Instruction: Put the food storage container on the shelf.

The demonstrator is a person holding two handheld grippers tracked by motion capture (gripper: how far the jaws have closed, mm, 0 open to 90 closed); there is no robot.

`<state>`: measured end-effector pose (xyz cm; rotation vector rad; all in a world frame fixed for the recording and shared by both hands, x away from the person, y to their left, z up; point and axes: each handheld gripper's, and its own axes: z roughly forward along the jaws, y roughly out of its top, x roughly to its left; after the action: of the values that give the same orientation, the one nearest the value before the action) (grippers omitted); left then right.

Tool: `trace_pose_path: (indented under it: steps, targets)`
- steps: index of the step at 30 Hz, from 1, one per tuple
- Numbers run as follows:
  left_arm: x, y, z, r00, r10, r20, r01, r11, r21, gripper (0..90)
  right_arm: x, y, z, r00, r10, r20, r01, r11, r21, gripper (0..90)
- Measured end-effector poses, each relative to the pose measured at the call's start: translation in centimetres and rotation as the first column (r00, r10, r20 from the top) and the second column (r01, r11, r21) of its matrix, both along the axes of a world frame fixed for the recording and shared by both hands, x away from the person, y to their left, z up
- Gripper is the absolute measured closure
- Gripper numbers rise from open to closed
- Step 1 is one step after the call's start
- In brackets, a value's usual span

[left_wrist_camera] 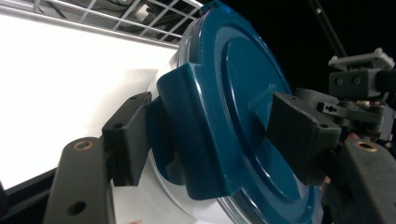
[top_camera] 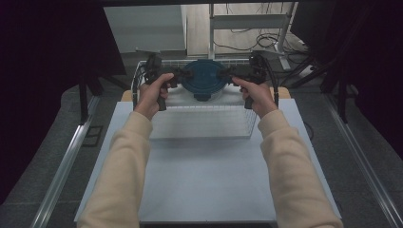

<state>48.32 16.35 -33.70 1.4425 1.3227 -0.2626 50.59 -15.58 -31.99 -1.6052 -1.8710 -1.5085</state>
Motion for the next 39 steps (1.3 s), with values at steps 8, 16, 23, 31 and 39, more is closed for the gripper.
trace_pose_path:
  steps: [8,16,23,31,39]
  targets:
    - [-0.4,0.2,0.0,0.9981,0.024,0.057,-0.026,0.9992,0.029,18.1,-0.7,0.7,0.4,0.9972,-0.057,0.048,0.058,0.998,-0.019,14.6]
    - [-3.3,1.0,0.3,0.9879,0.055,0.145,-0.072,0.9901,0.120,10.3,-3.9,0.9,2.5,0.9682,-0.104,0.227,0.141,0.978,-0.155,8.9]
    - [-7.4,2.7,0.4,0.9703,0.037,0.239,-0.074,0.9867,0.145,13.7,-7.8,-0.7,3.3,0.9398,0.012,0.342,0.084,0.960,-0.266,9.0]
    - [-12.7,3.2,-0.8,0.9543,-0.015,0.299,-0.037,0.9853,0.167,16.9,-12.3,-2.2,1.1,0.9126,0.131,0.387,0.011,0.939,-0.344,10.2]
    - [-18.4,2.4,-3.4,0.9465,-0.105,0.305,0.037,0.9745,0.221,17.4,-17.4,-5.1,-3.0,0.8974,0.141,0.418,0.016,0.937,-0.350,11.5]
